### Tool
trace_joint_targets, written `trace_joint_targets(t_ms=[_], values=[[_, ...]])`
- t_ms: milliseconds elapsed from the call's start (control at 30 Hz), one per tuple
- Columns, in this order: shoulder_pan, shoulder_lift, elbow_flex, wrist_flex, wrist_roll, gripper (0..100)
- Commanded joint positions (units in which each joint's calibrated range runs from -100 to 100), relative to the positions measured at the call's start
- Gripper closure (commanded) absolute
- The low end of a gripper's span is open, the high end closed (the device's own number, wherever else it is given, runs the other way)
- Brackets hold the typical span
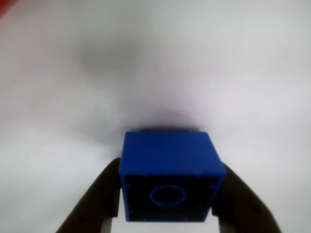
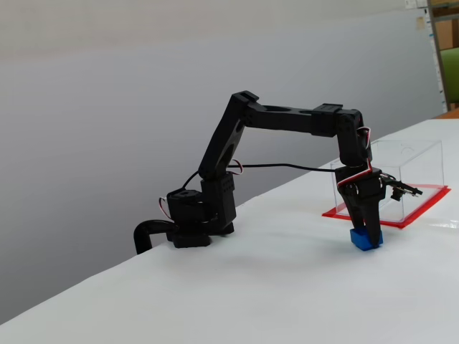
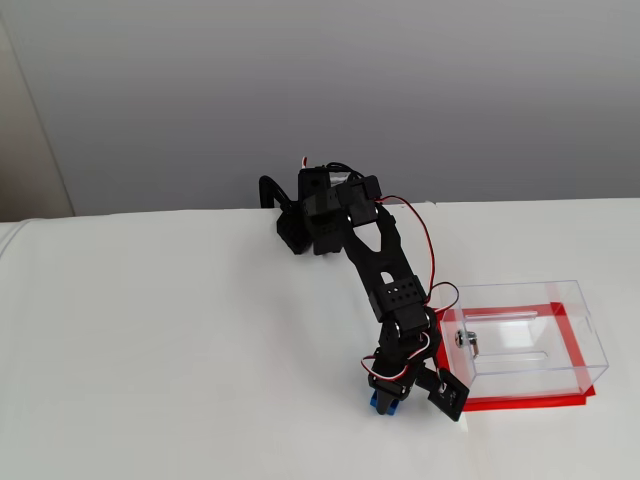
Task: Pick the blue lego brick and place it into the transparent box
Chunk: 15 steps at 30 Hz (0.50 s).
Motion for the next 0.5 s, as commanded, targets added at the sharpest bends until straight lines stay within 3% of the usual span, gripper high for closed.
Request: trace_joint_targets(t_ms=[0, 100, 467], values=[[-0.2, -0.7, -2.7, -0.6, -0.3, 93], [-0.2, -0.9, -2.8, -0.6, -0.3, 99], [-0.2, -6.1, -2.4, -0.6, -0.3, 99]])
